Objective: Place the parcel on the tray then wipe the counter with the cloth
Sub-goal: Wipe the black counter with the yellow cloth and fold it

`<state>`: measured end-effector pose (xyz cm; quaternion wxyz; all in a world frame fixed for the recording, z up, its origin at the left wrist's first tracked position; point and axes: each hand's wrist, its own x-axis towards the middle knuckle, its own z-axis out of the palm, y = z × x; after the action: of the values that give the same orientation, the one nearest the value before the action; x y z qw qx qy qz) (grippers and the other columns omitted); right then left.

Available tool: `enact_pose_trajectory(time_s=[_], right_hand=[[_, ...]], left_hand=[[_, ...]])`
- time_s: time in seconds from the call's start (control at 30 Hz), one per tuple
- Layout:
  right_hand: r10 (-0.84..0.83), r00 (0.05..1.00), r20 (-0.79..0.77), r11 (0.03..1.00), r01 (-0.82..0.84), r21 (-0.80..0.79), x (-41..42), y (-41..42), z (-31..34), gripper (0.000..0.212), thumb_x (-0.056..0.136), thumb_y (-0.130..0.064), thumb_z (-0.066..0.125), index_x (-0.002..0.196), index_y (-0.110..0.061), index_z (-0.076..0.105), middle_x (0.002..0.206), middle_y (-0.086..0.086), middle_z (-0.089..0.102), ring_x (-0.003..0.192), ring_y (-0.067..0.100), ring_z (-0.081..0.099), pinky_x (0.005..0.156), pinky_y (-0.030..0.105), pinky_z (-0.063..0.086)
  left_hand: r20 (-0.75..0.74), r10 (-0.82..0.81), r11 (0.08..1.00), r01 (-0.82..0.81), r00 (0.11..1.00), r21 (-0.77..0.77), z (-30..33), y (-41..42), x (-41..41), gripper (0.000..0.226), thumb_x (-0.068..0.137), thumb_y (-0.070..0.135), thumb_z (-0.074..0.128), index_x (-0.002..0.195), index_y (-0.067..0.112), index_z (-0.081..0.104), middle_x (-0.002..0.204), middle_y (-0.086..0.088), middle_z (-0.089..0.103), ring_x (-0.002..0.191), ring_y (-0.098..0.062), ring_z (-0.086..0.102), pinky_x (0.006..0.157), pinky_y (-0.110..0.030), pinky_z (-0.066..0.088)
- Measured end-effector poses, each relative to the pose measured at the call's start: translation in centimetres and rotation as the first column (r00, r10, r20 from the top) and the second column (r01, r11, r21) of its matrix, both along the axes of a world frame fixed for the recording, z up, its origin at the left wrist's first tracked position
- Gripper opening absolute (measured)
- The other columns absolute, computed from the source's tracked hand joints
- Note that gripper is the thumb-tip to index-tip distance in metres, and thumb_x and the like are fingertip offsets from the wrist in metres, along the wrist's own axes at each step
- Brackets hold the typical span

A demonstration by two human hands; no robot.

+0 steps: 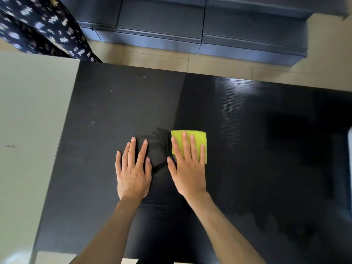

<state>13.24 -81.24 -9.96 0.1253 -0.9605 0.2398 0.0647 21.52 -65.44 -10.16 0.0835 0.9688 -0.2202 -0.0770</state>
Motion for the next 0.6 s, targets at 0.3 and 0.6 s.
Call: enact_pose_trajectory(time_s=[0.3, 0.6], right_hand=[[0.009, 1.000, -0.016, 0.998, -0.008, 0.057, -8.8, 7.4, 0.3, 0.071, 0.108, -0.051, 0.039, 0.167, -0.031, 0.006, 0.176, 0.005, 0.001, 0.163, 0.028, 0.001, 0.127, 0.060, 0.019], [0.105, 0.994, 0.020, 0.987, -0.106, 0.120, -15.2, 6.5, 0.3, 0.077, 0.107, -0.046, 0.044, 0.167, -0.031, 0.000, 0.176, 0.000, -0.006, 0.162, 0.024, -0.003, 0.128, 0.055, 0.017]], left_hand=[[0.041, 0.008, 0.999, -0.005, 0.999, -0.053, -0.2, -0.1, -0.1, 0.055, 0.104, 0.033, 0.033, 0.159, 0.029, 0.028, 0.168, -0.006, 0.024, 0.151, -0.025, 0.027, 0.126, -0.050, 0.015], [0.025, 0.070, 0.994, -0.068, 0.997, -0.084, 1.7, -1.8, -5.1, 0.065, 0.104, 0.026, 0.048, 0.161, 0.030, 0.016, 0.169, -0.009, 0.014, 0.145, -0.036, 0.031, 0.121, -0.057, 0.024]])
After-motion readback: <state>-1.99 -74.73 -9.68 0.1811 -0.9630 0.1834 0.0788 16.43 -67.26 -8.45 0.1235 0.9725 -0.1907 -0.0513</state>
